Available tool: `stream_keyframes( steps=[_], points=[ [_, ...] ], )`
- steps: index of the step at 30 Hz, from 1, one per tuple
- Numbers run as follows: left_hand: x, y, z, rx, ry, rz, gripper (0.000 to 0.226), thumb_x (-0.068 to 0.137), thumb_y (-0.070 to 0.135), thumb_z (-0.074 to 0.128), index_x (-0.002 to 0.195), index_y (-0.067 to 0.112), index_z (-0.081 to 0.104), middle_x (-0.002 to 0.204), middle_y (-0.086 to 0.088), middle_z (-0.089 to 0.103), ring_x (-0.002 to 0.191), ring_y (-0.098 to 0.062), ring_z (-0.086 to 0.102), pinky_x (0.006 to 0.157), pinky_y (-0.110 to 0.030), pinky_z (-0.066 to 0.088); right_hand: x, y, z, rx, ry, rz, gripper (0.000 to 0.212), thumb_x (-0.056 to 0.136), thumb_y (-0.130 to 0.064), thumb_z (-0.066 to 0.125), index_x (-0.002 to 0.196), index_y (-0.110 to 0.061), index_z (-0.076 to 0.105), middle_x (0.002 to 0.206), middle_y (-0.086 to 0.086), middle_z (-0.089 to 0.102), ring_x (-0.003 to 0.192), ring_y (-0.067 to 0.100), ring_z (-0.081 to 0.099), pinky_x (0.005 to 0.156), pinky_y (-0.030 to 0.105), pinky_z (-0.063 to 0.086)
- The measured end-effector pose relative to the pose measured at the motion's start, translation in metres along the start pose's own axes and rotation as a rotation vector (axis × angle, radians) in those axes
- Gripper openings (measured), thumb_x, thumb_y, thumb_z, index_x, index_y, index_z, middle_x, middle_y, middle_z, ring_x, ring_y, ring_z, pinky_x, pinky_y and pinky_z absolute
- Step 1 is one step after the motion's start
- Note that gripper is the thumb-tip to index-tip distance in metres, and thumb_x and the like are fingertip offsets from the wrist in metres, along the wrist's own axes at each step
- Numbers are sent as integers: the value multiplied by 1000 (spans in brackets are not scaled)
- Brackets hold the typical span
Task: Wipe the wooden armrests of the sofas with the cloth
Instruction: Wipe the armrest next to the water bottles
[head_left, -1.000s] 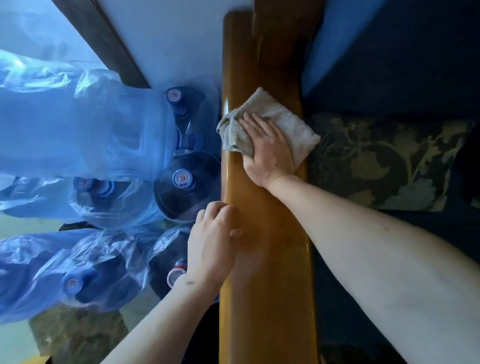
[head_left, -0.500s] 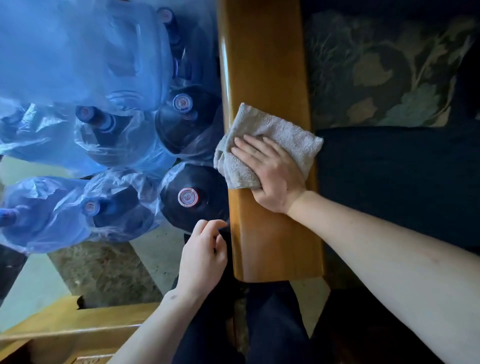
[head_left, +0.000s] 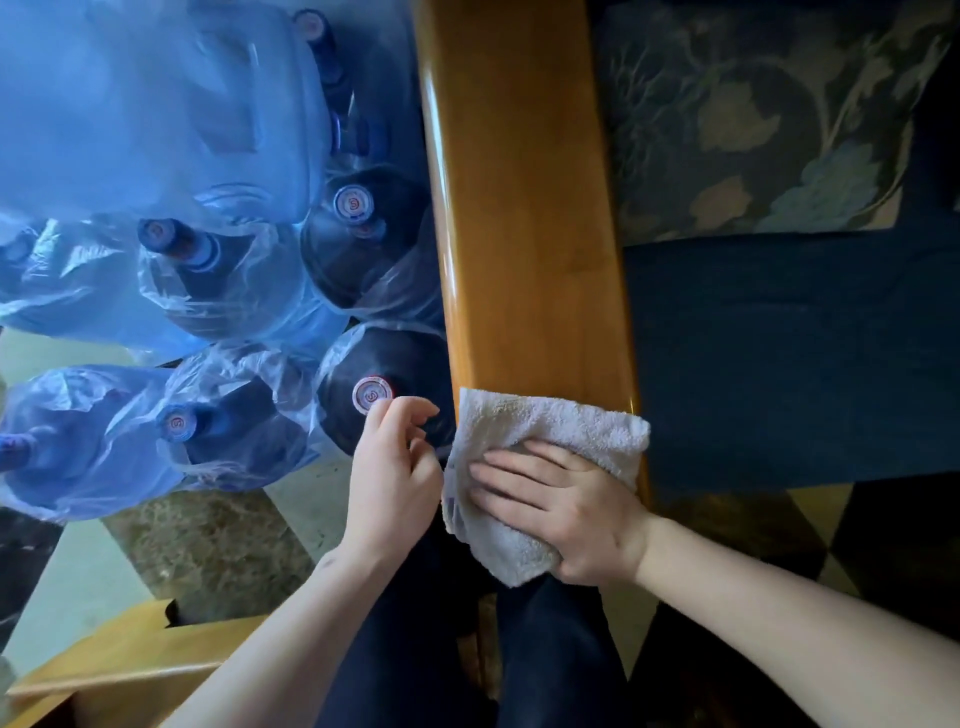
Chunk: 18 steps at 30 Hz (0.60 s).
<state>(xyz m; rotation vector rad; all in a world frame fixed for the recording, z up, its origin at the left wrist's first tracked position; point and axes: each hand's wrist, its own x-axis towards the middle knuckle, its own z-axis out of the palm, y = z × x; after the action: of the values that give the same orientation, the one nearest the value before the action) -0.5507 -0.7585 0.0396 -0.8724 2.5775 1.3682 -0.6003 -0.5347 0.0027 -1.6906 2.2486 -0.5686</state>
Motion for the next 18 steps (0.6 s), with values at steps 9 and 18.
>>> stream_keyframes(
  steps=[9,18],
  points=[
    [157,53,-4,-123,79,-11,36,88,1,46,119,13,62,108,1,66,91,-6,61,82,-21,48,115,138,-68,-62,3,-28,58,94,-34,62,149,-15,55,160,7,48,151,24,40,124,50,30],
    [281,110,-4,112,-267,-209,68,62,71,75,107,23,56,106,8,62,93,-10,60,67,-23,44,272,289,-155,-155,61,190,62,98,-48,48,155,-22,46,164,2,42,153,22,34,127,44,22]
  ],
)
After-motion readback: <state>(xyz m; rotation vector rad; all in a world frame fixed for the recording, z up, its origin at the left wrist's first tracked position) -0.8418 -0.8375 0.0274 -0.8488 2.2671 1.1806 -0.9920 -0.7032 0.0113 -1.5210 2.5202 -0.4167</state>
